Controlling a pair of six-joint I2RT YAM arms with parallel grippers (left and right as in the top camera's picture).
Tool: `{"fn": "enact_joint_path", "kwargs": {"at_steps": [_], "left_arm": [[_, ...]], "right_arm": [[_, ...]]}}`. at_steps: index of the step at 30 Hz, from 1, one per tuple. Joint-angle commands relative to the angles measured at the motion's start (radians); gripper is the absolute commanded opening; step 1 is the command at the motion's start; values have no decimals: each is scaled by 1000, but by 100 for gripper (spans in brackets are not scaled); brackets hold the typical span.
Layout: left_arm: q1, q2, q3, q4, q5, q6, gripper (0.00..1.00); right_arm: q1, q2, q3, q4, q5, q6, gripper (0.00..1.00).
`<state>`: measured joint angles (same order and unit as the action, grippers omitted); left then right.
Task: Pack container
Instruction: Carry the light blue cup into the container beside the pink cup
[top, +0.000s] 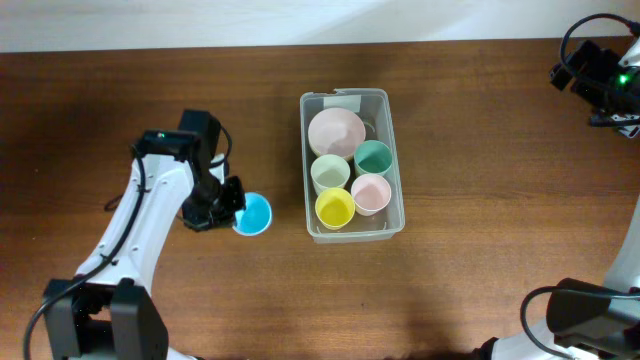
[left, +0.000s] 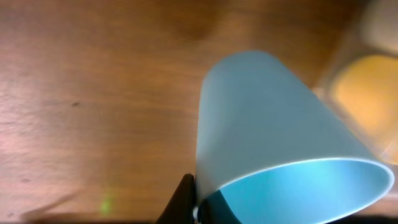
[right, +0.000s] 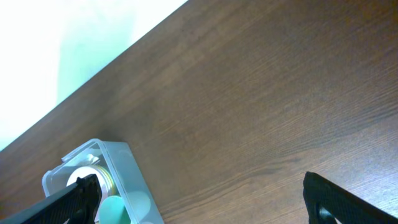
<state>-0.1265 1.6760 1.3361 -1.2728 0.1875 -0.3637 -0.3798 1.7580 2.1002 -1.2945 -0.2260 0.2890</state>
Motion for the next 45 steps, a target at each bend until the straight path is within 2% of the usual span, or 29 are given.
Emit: {"fn": "enact_joint_path", "kwargs": {"at_steps": [1,5,9,23,35,45], "left_arm": [[-10,-5,172,-99,96,-9,1],[-80,-5,323,-173,94,-2,1],[-163,-5,369,-169,97,-2,1],[-423,10,369,62,77,13,1],[-443,175,380,100,91,14,1],[-448,181,381,118,148,25,1]], "right_arm": [[-1,4,1,0,-1,8,99],[-1,4,1,0,-1,8,99],[-1,4,1,0,-1,8,99],[-1,4,1,0,-1,8,99],[-1,4,1,0,-1,8,99],[-1,4,1,0,-1,8,99]]}}
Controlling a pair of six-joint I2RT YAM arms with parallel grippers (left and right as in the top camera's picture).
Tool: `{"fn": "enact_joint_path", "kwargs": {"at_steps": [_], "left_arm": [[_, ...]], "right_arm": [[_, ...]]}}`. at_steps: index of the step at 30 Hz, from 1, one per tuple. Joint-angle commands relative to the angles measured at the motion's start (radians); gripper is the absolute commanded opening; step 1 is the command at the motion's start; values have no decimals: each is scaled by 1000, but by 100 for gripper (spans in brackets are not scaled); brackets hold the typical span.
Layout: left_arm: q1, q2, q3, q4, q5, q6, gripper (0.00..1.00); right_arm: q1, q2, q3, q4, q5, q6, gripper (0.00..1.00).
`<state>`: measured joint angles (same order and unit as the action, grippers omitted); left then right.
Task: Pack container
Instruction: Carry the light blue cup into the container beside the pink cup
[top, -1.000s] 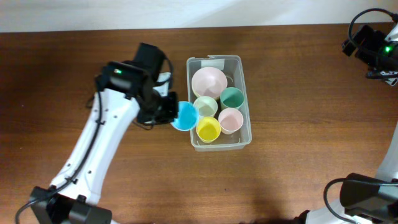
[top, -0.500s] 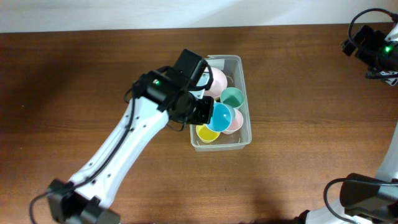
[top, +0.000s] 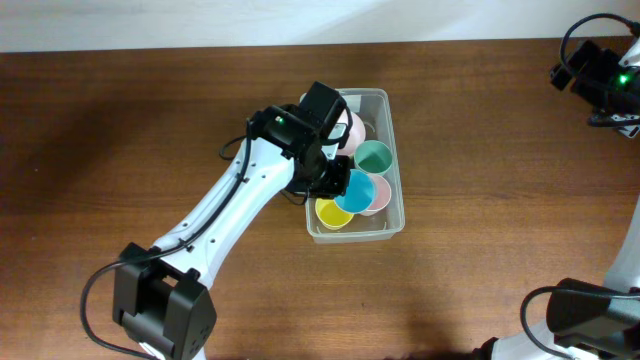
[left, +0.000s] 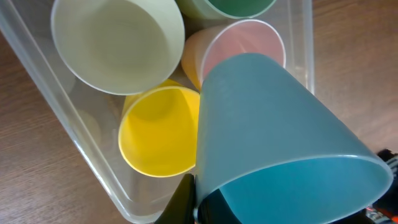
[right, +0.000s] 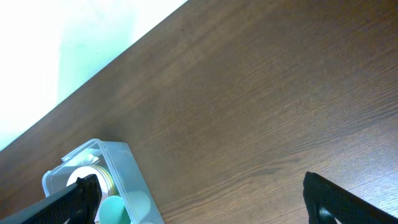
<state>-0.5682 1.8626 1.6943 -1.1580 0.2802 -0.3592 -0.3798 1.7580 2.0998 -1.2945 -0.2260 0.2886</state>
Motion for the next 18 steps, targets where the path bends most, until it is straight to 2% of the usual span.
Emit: {"fn": "enact_joint_path", "kwargs": {"at_steps": [1,16,17,18], "left_arm": [[-11,-5,23,4,61,25,1],[-49,45,23,63,-23,38,1],[-49,49,23,66,-32,38,2],[-49,52,23,71,-43,38,8]], "right_arm": [[-1,4,1,0,-1,8,99],[-1,4,1,0,-1,8,99],[-1,4,1,0,-1,8,99],[-1,4,1,0,-1,8,99]]}}
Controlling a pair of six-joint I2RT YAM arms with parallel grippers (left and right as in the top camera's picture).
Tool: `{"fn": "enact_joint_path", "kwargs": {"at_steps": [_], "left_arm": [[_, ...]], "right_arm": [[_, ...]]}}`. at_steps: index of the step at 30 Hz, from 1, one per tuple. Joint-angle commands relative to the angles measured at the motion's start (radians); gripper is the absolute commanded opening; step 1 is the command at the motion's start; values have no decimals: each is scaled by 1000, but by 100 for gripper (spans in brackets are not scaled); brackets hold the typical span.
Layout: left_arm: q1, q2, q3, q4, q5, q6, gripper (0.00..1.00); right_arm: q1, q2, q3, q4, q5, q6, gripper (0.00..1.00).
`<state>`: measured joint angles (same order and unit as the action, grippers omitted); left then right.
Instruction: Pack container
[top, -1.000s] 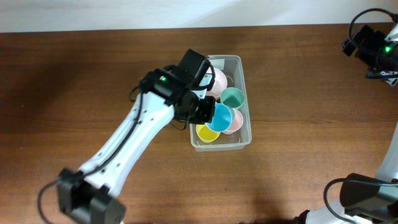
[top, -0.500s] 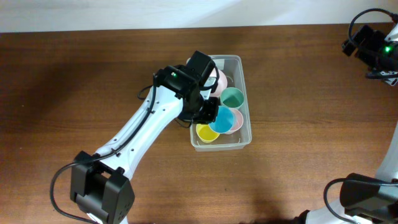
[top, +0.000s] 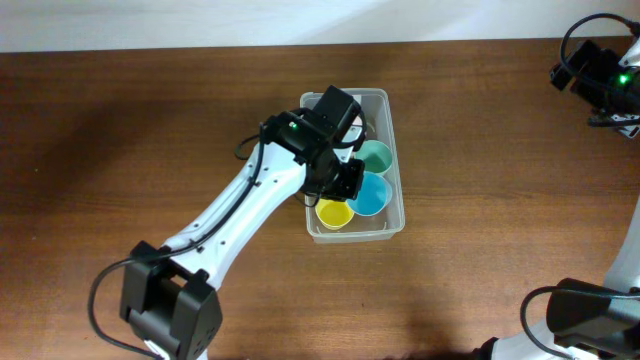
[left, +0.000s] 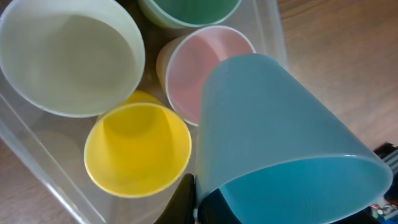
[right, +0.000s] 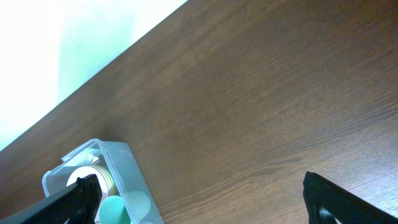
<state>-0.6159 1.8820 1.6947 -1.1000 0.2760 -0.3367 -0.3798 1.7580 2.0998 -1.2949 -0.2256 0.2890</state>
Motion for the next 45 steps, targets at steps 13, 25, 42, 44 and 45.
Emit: {"fn": "enact_joint_path", "kwargs": {"at_steps": [13,25,42,44,45], "left_arm": [[27,33,418,-166,-219,37,64],[317,33,608,-482,-454,-56,99],[619,34,608,-513,-459,-56,99],[619,34,608,-509,-457,-56,99],[619,34,608,-510,-457,-56,99]], "right_arm": [[-1,4,1,0,-2,8,99],[-1,4,1,0,-2,8,99],[-1,4,1,0,-2,8,99],[-1,4,1,0,-2,8,99],[-1,4,1,0,-2,8,99]]}}
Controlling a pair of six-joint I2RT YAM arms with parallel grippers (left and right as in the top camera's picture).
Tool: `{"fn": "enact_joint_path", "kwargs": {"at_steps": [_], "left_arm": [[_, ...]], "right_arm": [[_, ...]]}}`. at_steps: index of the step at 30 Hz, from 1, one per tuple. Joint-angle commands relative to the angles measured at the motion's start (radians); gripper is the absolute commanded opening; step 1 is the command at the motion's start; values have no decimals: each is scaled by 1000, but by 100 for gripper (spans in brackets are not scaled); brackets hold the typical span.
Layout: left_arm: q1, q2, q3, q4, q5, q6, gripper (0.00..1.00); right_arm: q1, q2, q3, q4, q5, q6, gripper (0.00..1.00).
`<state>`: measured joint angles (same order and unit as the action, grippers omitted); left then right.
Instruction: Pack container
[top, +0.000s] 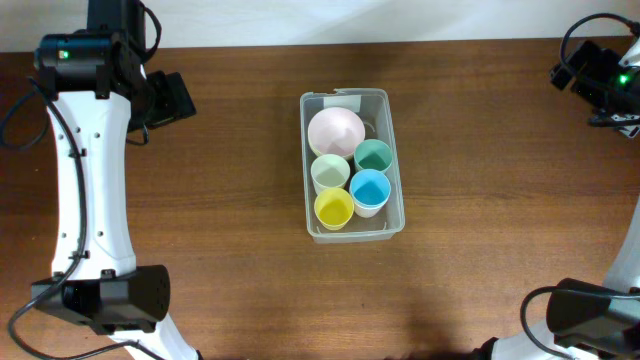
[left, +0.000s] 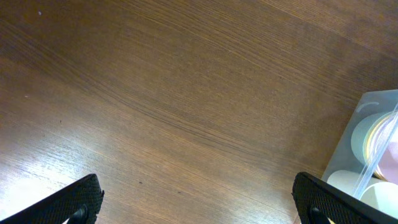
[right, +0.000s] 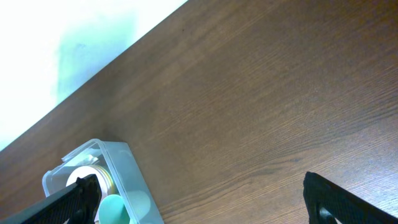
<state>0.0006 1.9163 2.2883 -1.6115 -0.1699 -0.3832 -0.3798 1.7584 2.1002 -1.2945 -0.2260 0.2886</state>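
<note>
The clear plastic container (top: 394, 218) stands mid-table, holding a pink bowl (top: 336, 130), a pale green cup (top: 330, 172), a green cup (top: 373, 156), a yellow cup (top: 334, 208) and a blue cup (top: 369, 188) nested in the pink cup. My left gripper (top: 178, 96) is far back-left of the box, open and empty, its fingertips (left: 79, 198) wide apart over bare wood. My right gripper (right: 199, 199) is open at the far right corner, with the container's end (right: 118, 163) in its view.
Brown wooden table (top: 500, 150) with a white wall along its far edge. The left arm (top: 90, 180) runs down the left side. The right arm's base (top: 585, 310) stands at the lower right.
The left gripper let go of the blue cup, which now sits in the pink cup in the container. The left arm has gone from over the box to the far back-left, open.
The left gripper held the blue cup on the table left of the container. Then it held the cup over the box's near end, then right above the pink cup. Now the cup rests there and the gripper is away. The right arm stayed still.
</note>
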Motion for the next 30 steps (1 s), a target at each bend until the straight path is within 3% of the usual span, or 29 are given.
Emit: {"fn": "enact_joint_path", "kwargs": {"at_steps": [1,20,26,30], "left_arm": [[2,-1,14,2,-11,-9,99],[2,-1,14,2,-11,-9,99],[2,-1,14,2,-11,-9,99],[2,-1,14,2,-11,-9,100]], "right_arm": [[-1,4,1,0,-1,8,99],[53,-39,-1,0,5,7,99],[177,-120,-1,-17,180,-4,99],[262,-175,-13,80,201,-169,99]]}}
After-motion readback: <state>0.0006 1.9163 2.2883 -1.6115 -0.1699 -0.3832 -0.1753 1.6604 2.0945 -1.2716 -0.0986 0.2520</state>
